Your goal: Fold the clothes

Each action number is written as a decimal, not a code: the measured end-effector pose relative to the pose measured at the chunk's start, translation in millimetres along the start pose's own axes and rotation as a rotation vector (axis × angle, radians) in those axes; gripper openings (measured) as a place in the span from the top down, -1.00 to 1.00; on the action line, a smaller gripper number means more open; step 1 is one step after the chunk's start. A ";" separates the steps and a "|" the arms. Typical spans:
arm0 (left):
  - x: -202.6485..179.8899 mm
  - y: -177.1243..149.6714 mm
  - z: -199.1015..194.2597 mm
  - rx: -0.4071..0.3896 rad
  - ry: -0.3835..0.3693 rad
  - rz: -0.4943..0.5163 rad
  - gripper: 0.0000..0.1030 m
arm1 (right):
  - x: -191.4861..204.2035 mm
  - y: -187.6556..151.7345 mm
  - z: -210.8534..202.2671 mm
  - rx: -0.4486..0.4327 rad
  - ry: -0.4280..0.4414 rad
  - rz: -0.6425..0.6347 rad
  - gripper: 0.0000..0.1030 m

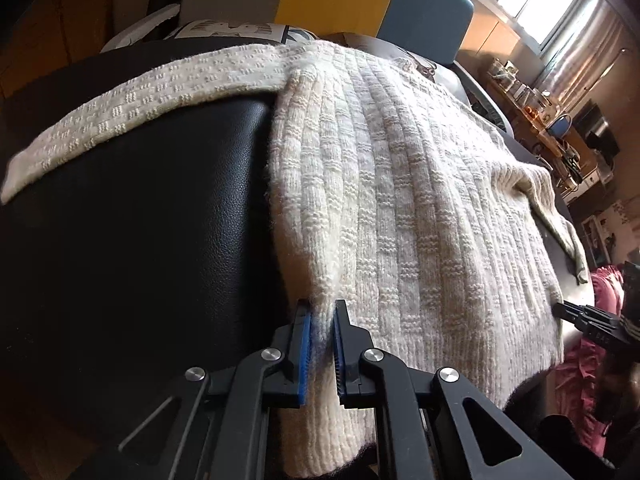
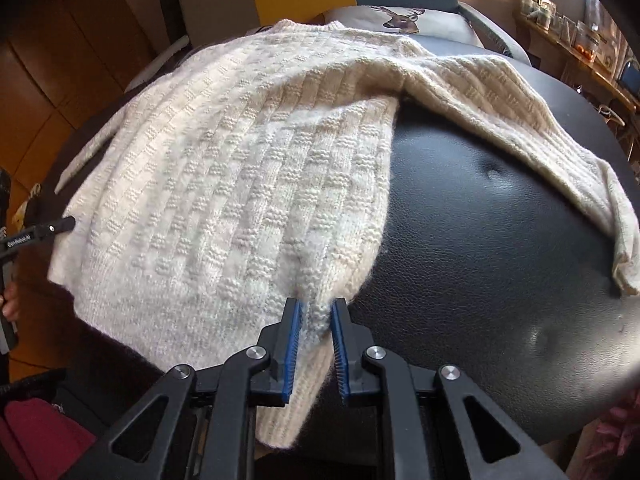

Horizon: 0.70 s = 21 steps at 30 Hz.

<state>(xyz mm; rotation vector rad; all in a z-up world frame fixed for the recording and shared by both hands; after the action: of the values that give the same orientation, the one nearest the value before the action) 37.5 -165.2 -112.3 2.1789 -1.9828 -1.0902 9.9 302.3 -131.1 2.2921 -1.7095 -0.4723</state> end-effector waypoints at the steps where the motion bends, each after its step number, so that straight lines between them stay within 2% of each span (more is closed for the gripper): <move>1: -0.7 -2.3 -3.5 0.003 0.009 0.015 0.84 | 1.7 -2.1 -0.9 0.009 -0.047 -0.032 0.71; 3: -0.8 -7.0 -5.6 0.020 0.047 0.032 0.84 | -1.4 -7.8 2.6 0.043 -0.099 -0.056 0.71; 5: -0.3 -11.5 -4.9 0.034 0.064 0.026 0.84 | -8.7 -12.0 6.5 0.063 -0.107 -0.038 0.71; 7: -0.5 -9.0 -4.6 0.015 0.011 -0.010 0.83 | -18.1 -13.8 6.1 0.067 -0.096 0.005 0.70; 8: 2.5 -7.3 -7.4 0.000 -0.011 -0.035 0.81 | -22.8 -13.9 5.4 0.067 -0.096 0.032 0.59; 10: 9.8 -3.8 -13.7 -0.031 -0.047 -0.088 0.74 | -32.5 -13.6 -0.6 0.033 -0.005 0.112 0.48; 13: 16.8 0.0 -18.7 -0.063 -0.036 -0.103 0.68 | -41.4 -11.2 -10.7 -0.033 0.157 0.231 0.44; 16: 20.7 3.4 -13.9 -0.059 -0.084 -0.122 0.45 | -48.1 -8.7 -3.6 -0.037 0.320 0.354 0.41; 19: 19.6 5.2 -1.0 -0.031 -0.089 -0.119 0.29 | -55.9 -6.9 9.4 -0.012 0.277 0.460 0.40; 21: 17.5 6.4 6.4 -0.016 -0.081 -0.109 0.25 | -68.7 -15.2 20.1 0.021 0.347 0.541 0.40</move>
<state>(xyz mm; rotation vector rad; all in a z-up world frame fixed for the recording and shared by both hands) 28.2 -179.0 -122.8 2.2949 -1.8976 -1.2226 -2.7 372.5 -147.7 1.6829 -2.0289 0.0510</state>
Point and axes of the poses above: each gripper's, at about its wrist camera, not at the fingertips, and z roughly the way its jaws point, x to its left, y to its top, the point moved 1 cm from there along z, roughly the way its jaws point, and after that the axes turned 15 degrees about -y, right-handed, at the moved point
